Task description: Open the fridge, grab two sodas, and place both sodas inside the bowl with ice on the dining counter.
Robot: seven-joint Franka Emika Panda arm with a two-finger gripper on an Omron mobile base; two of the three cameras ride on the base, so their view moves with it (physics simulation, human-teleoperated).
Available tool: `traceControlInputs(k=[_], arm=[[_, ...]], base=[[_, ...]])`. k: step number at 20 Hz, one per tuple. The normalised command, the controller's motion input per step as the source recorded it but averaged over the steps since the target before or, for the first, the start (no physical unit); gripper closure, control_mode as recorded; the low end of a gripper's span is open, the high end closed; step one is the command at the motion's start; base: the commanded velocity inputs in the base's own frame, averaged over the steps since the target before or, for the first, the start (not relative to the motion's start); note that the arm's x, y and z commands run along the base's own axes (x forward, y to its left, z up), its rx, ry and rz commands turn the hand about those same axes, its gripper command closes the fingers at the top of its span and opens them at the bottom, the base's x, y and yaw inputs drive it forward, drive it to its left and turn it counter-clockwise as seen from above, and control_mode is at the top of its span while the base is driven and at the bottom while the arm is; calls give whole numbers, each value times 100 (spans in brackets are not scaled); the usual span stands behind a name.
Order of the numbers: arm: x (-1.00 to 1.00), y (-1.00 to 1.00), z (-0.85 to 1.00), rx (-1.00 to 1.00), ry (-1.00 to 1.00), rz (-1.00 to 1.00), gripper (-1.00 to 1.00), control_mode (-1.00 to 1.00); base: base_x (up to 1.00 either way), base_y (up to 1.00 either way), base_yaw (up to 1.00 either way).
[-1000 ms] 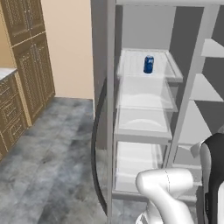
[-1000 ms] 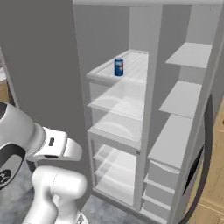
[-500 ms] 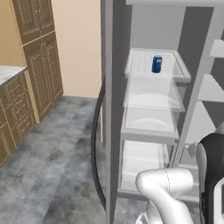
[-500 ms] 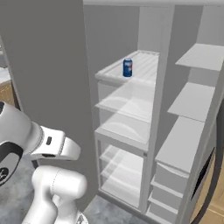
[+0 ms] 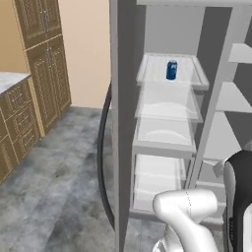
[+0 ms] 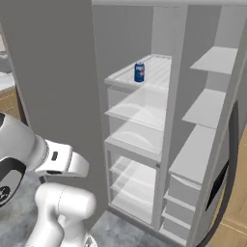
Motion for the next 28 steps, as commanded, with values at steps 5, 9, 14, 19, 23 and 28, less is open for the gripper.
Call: traceControlInputs(k=[5,9,14,19,23,28], arm=[[0,0,0,0,0,0,-100,100],[0,0,0,0,0,0,-100,100],[0,0,0,0,0,0,-100,100],[0,0,0,0,0,0,-100,100],[0,0,0,0,0,0,-100,100],[-1,26,0,-1,-27,3,-100,-100]], base=[[11,-63,0],[43,-43,0],[85,-23,0],[75,-20,0],[63,-6,0],[9,3,0]])
